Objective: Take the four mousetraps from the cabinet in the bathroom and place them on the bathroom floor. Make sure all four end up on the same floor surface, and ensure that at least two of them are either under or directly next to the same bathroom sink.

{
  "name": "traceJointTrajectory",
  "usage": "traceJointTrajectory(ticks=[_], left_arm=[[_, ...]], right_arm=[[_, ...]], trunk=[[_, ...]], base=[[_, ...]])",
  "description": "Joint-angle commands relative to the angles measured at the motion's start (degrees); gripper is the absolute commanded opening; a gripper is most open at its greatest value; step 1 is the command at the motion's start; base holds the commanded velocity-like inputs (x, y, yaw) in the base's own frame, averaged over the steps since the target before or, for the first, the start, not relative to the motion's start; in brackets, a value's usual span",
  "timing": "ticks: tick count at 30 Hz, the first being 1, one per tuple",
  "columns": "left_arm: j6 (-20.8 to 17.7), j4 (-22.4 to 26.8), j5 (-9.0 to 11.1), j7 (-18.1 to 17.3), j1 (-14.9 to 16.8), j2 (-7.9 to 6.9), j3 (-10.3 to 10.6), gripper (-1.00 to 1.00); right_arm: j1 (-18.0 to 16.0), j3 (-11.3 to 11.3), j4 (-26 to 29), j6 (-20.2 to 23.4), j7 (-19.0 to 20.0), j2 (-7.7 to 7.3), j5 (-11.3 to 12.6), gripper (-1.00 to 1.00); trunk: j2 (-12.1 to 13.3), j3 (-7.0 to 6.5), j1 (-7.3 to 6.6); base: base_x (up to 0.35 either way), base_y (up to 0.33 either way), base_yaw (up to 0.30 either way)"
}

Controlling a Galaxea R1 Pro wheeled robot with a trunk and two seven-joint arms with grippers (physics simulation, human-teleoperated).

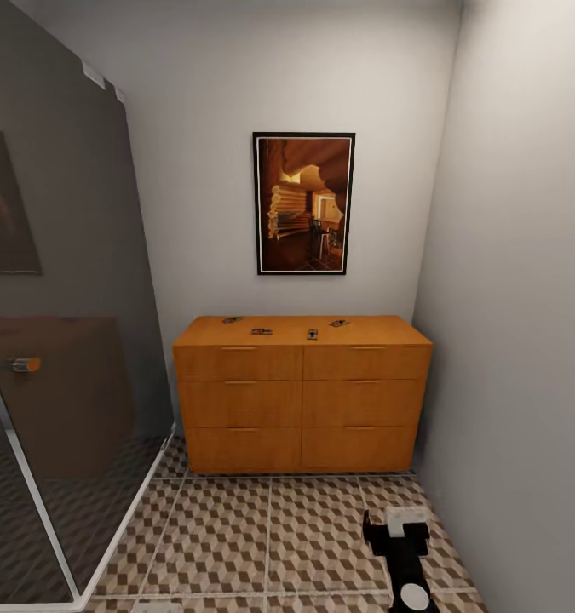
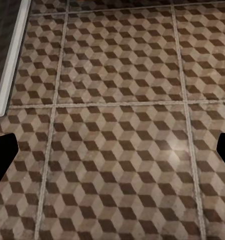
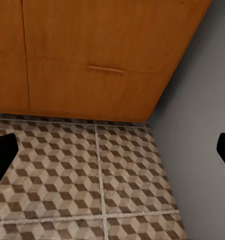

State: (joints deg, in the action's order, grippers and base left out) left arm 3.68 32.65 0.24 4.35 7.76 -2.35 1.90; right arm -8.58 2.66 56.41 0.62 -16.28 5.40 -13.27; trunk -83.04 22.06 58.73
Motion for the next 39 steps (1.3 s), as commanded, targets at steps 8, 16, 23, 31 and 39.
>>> traceJointTrajectory(ticks=[8,16,23,31,39], left_arm=[[0.2,0.0,0.0,0.3,0.0,-0.02,0.2,1.00],[0.2,-1.4,0.0,0.3,0.0,-0.02,0.1,1.00],[0.2,-1.7,0.0,0.3,0.1,0.03,0.1,1.00],[0.2,-1.8,0.0,0.3,0.0,1.51,0.2,1.00],[0.2,-2.1,-0.1,0.3,0.0,1.69,0.2,1.00]], right_arm=[[0.0,0.1,13.8,10.0,-0.3,-0.07,-0.5,1.00],[-0.6,0.1,29.6,23.3,0.0,-0.12,-0.6,1.00],[-4.4,0.1,33.0,29.2,0.0,-0.16,-0.6,1.00],[-12.3,0.1,33.2,35.8,0.1,-0.24,-0.5,1.00],[-20.2,0.1,30.9,39.3,0.3,-0.30,-0.4,1.00]], trunk=[[0.0,0.07,0.00],[0.0,0.07,0.00],[0.0,0.07,0.00],[0.0,0.07,0.00],[0.0,0.07,0.00]], base=[[0.000,0.000,0.000],[0.000,0.000,0.000],[0.000,0.000,0.000],[0.000,0.000,0.000],[0.000,0.000,0.000]])
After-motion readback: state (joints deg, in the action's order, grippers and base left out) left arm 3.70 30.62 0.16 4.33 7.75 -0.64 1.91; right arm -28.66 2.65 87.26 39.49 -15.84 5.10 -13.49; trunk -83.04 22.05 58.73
